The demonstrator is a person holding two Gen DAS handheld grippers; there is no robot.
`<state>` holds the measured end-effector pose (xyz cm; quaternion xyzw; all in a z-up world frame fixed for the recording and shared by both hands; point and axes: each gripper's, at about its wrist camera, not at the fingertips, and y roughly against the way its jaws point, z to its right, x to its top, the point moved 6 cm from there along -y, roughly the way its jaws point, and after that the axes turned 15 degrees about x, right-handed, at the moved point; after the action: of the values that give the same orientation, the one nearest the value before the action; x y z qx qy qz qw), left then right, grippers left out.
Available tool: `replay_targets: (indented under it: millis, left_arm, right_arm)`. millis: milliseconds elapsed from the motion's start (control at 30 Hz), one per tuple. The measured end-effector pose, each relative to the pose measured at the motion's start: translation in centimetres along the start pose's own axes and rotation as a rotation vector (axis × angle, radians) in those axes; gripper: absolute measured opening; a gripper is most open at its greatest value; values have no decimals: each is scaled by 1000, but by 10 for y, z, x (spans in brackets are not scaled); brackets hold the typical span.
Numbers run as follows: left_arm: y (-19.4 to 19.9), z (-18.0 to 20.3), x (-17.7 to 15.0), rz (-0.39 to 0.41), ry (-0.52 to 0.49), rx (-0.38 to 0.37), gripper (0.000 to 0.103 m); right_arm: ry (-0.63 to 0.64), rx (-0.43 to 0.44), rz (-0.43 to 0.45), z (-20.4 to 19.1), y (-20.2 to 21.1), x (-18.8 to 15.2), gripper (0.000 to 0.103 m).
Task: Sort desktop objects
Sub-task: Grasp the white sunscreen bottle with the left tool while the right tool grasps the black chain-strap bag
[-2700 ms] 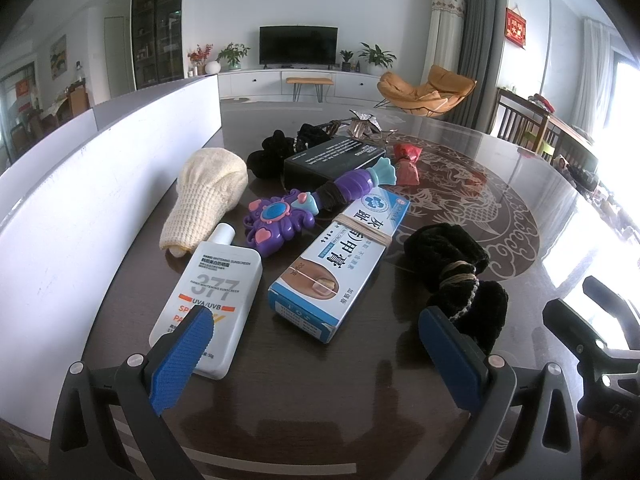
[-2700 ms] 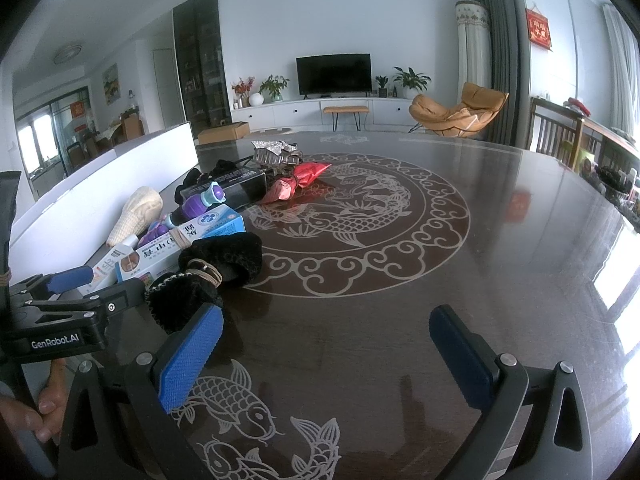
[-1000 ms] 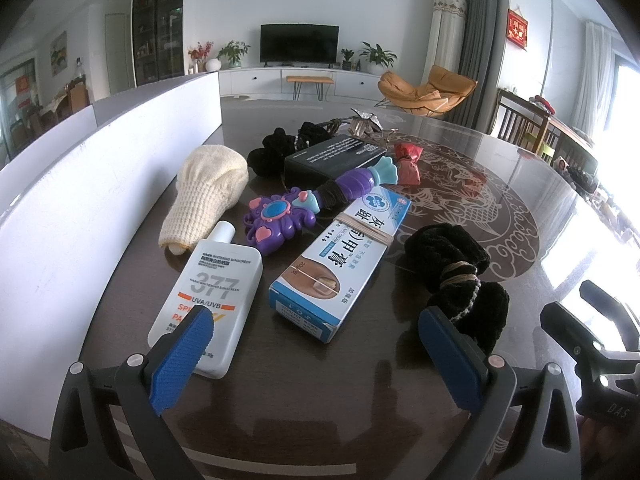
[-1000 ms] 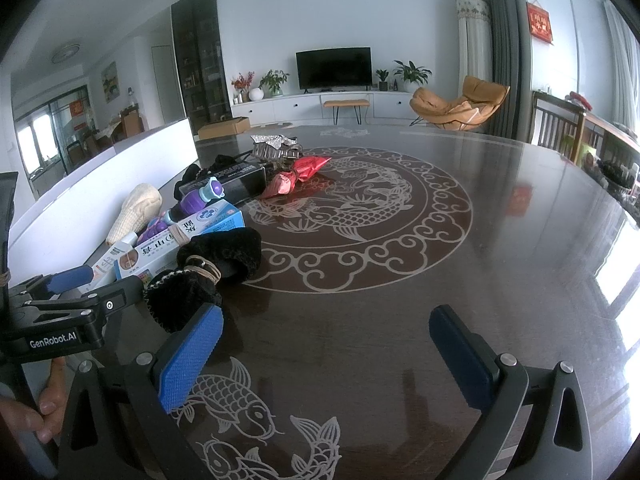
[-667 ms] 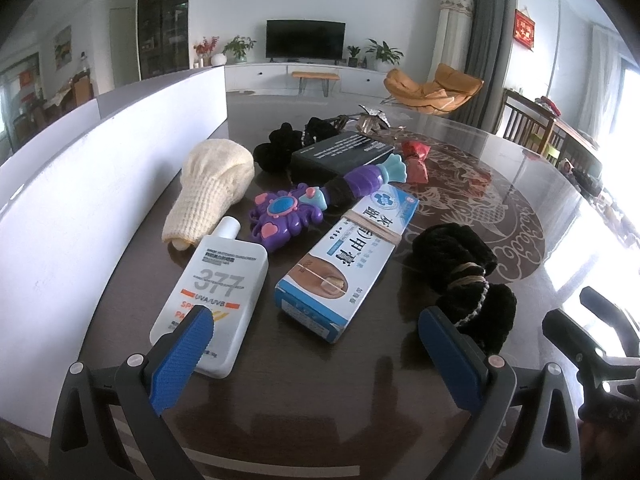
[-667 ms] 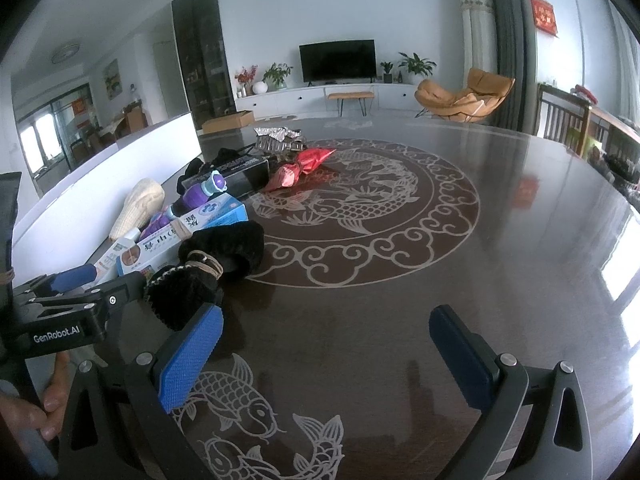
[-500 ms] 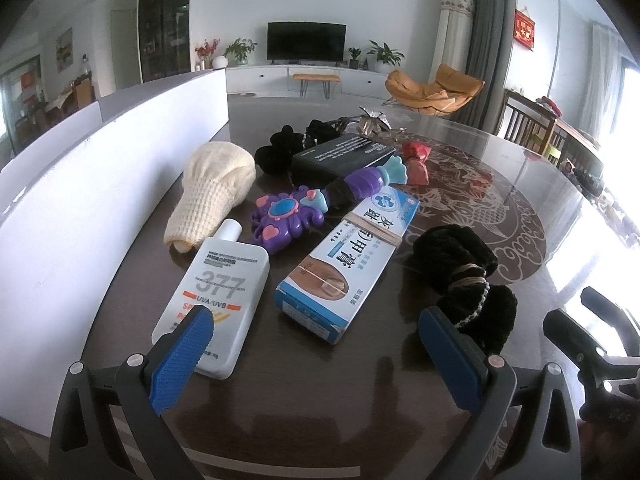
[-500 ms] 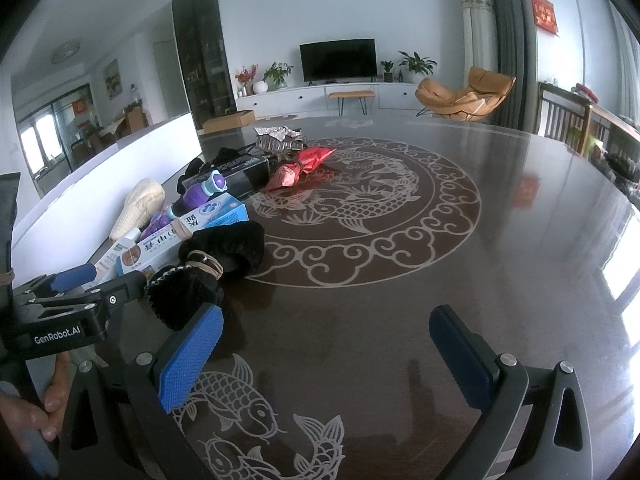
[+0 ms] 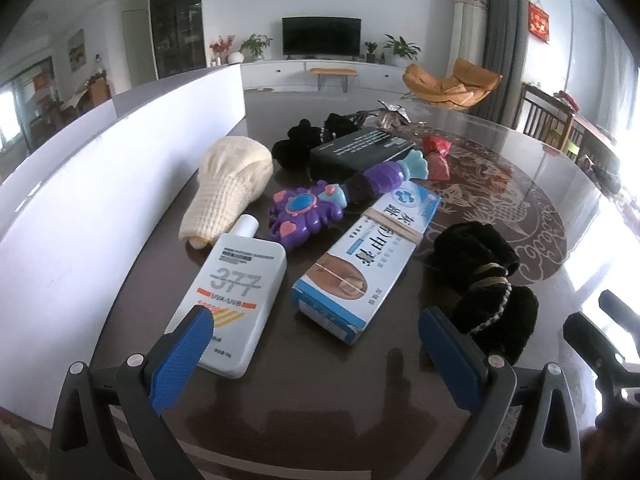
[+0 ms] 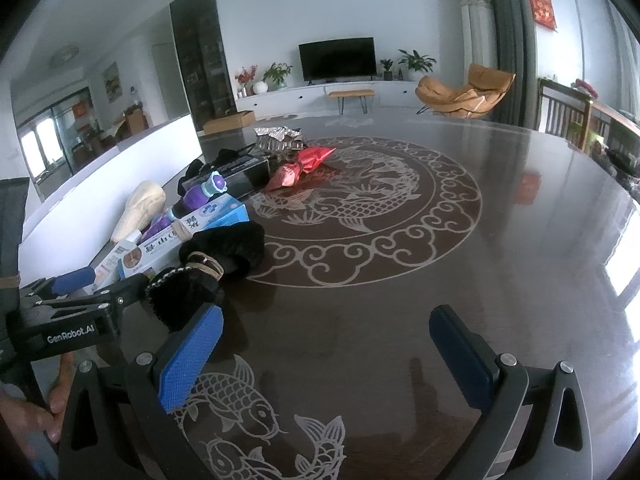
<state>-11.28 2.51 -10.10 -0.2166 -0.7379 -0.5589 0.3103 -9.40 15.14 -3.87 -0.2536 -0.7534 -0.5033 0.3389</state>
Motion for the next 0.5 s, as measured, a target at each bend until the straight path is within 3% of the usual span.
replay_targets:
  millis: [500]
  left_arm:
    - [-8, -16, -4, -10, -45, 73, 103]
  right_arm:
    - [3, 25, 10, -1, 4, 1, 103]
